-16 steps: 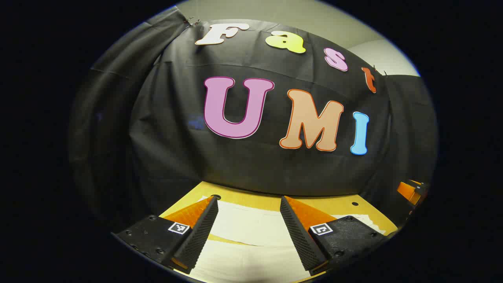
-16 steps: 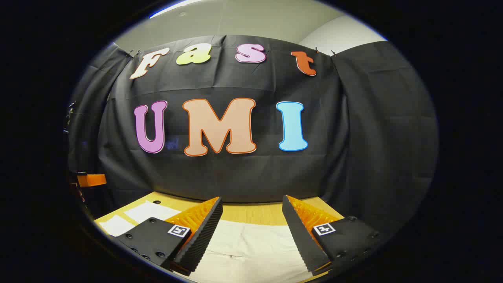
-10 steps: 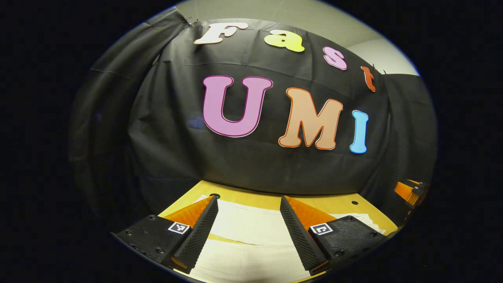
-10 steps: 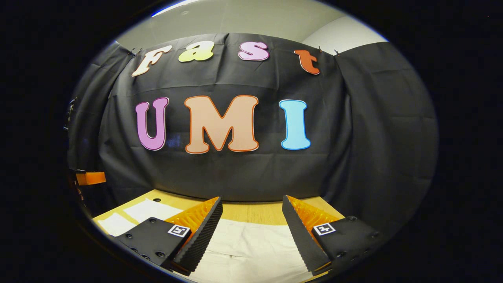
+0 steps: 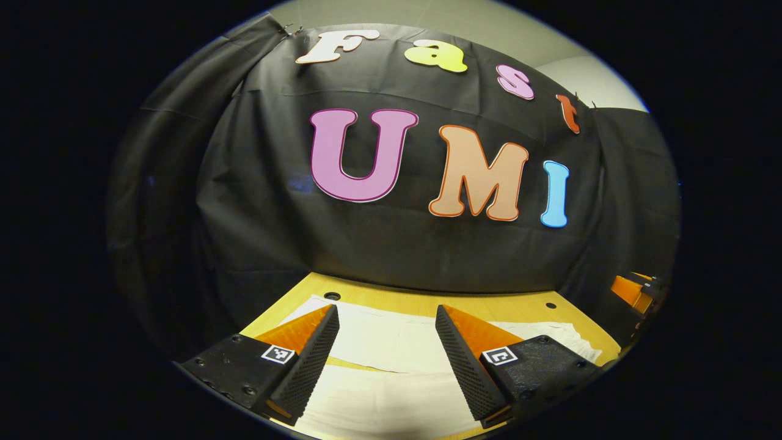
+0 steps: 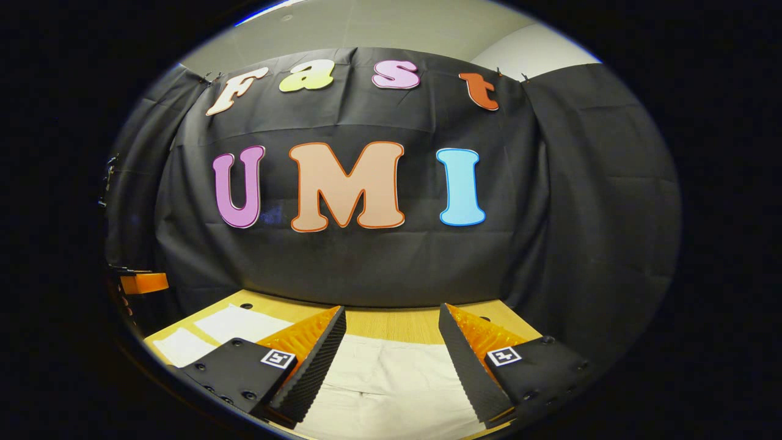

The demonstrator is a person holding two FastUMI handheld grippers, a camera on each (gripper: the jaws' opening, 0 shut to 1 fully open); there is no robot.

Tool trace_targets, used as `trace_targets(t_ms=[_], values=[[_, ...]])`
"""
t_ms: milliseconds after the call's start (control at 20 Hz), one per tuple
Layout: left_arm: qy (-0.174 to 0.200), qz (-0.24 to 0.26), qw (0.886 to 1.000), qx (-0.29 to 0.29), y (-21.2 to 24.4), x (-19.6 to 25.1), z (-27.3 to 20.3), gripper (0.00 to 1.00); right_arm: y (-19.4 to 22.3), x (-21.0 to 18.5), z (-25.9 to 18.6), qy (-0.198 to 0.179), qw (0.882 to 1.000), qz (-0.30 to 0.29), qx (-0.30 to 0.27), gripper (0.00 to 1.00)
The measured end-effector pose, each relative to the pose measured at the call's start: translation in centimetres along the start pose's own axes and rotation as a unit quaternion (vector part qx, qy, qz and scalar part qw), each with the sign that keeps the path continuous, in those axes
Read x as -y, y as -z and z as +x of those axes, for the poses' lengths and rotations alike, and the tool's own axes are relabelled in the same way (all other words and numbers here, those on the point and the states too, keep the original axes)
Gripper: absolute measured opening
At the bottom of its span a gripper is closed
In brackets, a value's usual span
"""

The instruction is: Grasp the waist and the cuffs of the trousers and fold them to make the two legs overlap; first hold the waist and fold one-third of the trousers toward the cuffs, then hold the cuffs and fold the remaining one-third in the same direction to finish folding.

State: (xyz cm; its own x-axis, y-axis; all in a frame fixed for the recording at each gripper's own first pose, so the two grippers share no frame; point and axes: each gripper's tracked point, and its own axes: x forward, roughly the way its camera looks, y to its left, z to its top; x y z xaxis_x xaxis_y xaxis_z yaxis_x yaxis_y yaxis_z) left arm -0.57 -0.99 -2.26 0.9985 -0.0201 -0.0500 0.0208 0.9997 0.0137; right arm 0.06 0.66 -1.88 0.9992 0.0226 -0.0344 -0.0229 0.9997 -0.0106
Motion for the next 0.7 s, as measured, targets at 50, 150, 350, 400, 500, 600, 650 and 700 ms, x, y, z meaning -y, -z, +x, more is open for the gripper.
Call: trace_targets(t_ms=[50, 150, 350, 400, 500, 600, 650, 700], values=[[0.000, 0.000, 1.000, -0.001, 0.1, 0.0, 0.1, 0.95, 0.0, -0.1, 0.0, -0.001, 1.000, -0.002, -0.001, 0.98], [-0.001, 0.005, 1.000, -0.002, 0.5, -0.2, 0.1, 0.95, 0.4, -0.2, 0.0, -0.003, 1.000, -0.006, -0.005, 0.98], [0.014, 0.032, 0.999, -0.014, 1.6, 0.0, -0.3, 0.92, 1.0, -0.4, -0.3, -0.006, 1.000, -0.007, -0.015, 0.98], [0.018, 0.042, 0.999, -0.021, 2.2, -0.1, -0.4, 0.95, 1.2, -0.5, -0.3, -0.006, 1.000, -0.006, -0.017, 0.98], [0.033, 0.063, 0.997, -0.037, 3.6, 0.0, -0.7, 0.95, 1.6, -0.8, -0.4, -0.006, 1.000, -0.002, -0.021, 0.98], [0.054, 0.087, 0.993, -0.055, 5.0, 0.2, -1.1, 0.95, 2.0, -1.3, -0.5, -0.007, 1.000, -0.001, -0.025, 0.98], [0.067, 0.099, 0.991, -0.065, 5.7, 0.3, -1.4, 0.95, 2.0, -1.4, -0.6, -0.007, 1.000, -0.003, -0.025, 0.98], [0.083, 0.113, 0.987, -0.076, 6.7, 0.4, -1.7, 0.95, 2.2, -1.6, -0.8, -0.007, 1.000, -0.006, -0.026, 0.98]])
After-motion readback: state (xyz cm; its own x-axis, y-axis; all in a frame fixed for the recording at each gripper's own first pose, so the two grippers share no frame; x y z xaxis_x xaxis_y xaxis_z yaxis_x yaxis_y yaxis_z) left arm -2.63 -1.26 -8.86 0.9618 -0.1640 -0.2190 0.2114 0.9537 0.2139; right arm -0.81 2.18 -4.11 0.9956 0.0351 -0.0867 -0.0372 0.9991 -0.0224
